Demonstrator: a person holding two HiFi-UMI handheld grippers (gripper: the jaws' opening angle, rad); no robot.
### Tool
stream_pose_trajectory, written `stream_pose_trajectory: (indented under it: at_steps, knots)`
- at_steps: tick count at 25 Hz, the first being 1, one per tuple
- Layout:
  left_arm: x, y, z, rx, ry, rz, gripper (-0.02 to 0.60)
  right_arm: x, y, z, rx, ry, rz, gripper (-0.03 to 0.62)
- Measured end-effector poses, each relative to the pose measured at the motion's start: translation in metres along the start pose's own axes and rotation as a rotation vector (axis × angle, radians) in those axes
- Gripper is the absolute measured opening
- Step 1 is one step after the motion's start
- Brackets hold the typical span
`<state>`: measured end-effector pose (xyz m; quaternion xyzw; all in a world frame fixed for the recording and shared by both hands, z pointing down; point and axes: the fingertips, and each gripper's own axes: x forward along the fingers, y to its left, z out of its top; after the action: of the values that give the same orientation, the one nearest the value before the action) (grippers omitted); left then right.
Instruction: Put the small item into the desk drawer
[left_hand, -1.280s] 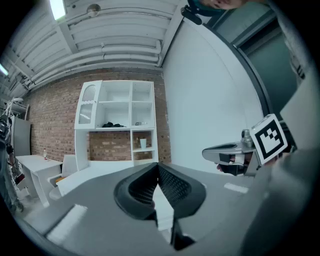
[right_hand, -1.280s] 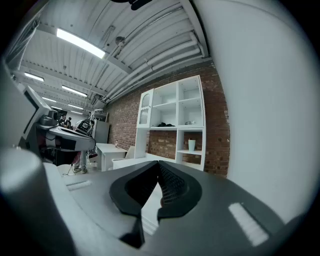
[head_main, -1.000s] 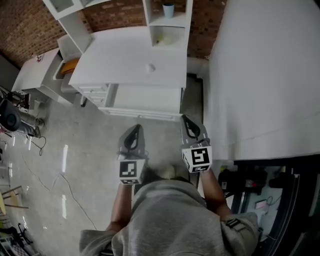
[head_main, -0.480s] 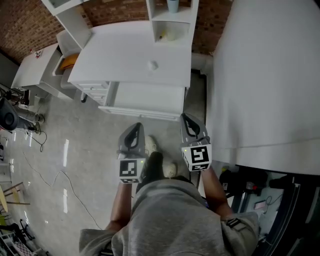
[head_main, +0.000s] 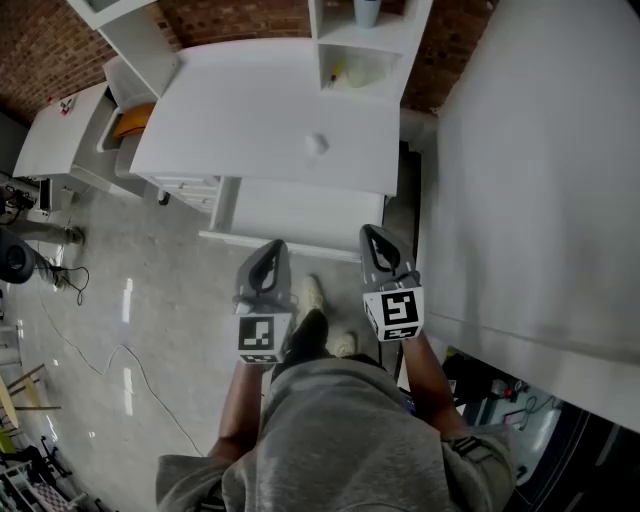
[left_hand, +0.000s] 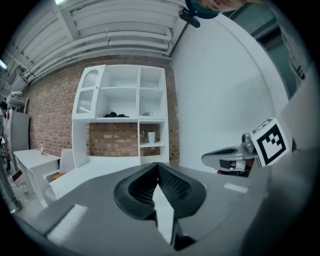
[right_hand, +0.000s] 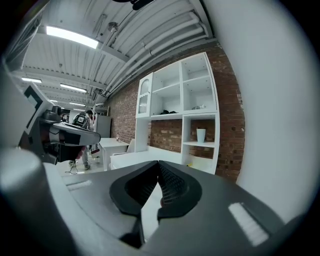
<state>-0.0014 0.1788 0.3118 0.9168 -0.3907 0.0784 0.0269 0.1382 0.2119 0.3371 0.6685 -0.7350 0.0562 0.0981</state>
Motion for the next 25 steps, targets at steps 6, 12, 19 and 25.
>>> stream_pose_trajectory:
  at_steps: [6,12,19,25]
  knots:
    - [0.045,0.041,0.001,-0.013,0.024,-0.021,0.012,0.059,-0.004,0.008,0.012,0.029,-0.004,0.003]
    - [0.081,0.076,-0.006,-0.024,0.056,-0.048,0.012,0.109,-0.009,0.006,0.017,0.066,-0.027,0.003]
    - [0.117,0.106,-0.019,-0.04,0.082,-0.082,0.012,0.158,-0.016,-0.004,0.016,0.126,-0.046,0.003]
    - [0.139,0.122,-0.028,-0.047,0.097,-0.094,0.012,0.187,-0.026,-0.012,0.013,0.159,-0.059,0.003]
